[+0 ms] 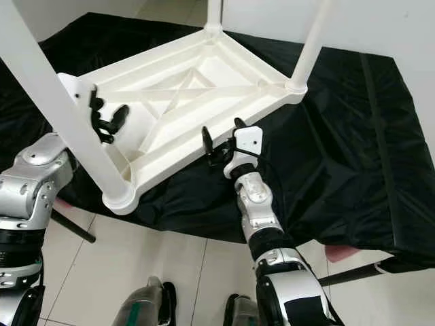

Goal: Building children table

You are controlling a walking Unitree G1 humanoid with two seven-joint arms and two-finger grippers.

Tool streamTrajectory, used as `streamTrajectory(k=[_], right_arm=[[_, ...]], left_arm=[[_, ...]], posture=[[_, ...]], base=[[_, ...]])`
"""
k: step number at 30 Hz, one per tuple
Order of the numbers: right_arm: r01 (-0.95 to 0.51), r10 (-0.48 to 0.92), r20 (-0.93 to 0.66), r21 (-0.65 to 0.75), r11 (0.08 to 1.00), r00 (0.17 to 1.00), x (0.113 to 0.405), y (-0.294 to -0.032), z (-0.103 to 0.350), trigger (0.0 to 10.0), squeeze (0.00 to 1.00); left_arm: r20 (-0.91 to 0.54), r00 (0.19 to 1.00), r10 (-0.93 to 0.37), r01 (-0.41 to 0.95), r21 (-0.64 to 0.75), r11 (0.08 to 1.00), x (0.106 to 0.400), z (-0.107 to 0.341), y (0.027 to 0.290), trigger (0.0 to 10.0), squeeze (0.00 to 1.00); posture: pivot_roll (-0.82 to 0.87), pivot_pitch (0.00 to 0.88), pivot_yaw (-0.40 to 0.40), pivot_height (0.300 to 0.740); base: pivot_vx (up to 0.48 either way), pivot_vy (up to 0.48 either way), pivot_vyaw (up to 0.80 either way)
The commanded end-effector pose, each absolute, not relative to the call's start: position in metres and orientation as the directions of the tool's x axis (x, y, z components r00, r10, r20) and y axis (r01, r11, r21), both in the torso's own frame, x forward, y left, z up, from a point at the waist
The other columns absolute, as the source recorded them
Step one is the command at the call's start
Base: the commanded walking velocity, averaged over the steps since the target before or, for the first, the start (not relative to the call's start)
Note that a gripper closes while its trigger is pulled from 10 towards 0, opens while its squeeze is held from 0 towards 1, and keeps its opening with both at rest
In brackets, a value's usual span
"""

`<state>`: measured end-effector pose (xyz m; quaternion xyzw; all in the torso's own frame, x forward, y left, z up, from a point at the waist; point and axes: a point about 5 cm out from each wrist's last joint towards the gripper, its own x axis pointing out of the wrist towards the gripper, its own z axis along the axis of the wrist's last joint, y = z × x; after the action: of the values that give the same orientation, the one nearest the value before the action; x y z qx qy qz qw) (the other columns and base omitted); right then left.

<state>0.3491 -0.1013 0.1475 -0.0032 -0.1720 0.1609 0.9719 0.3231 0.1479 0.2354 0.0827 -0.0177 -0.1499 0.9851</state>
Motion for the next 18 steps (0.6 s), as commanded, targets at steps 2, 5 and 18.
streamTrajectory(k=[2,5,18], right_arm=[[-0.301,0.301,0.344,-0.053,0.952,0.890,0.345,-0.107,0.146,10.0,0.00],[-0.324,0.323,0.345,-0.055,0.944,0.882,0.342,-0.109,0.147,10.0,0.00],[-0.604,0.612,0.269,-0.122,0.788,0.744,0.307,-0.133,0.151,10.0,0.00]], left_arm=[[-0.004,0.927,-0.375,0.368,0.203,0.907,0.327,0.236,0.123,10.0,0.00],[-0.007,0.909,-0.417,0.409,0.209,0.888,0.327,0.237,0.111,10.0,0.00],[-0.077,0.819,-0.568,0.566,0.269,0.779,0.327,0.229,0.088,10.0,0.00]], posture=[[0.16,0.104,0.056,0.740],[0.16,0.106,0.057,0.740],[0.12,0.117,0.054,0.740]], base=[[0.000,0.000,0.00],[0.000,0.000,0.00],[0.000,0.000,0.00]])
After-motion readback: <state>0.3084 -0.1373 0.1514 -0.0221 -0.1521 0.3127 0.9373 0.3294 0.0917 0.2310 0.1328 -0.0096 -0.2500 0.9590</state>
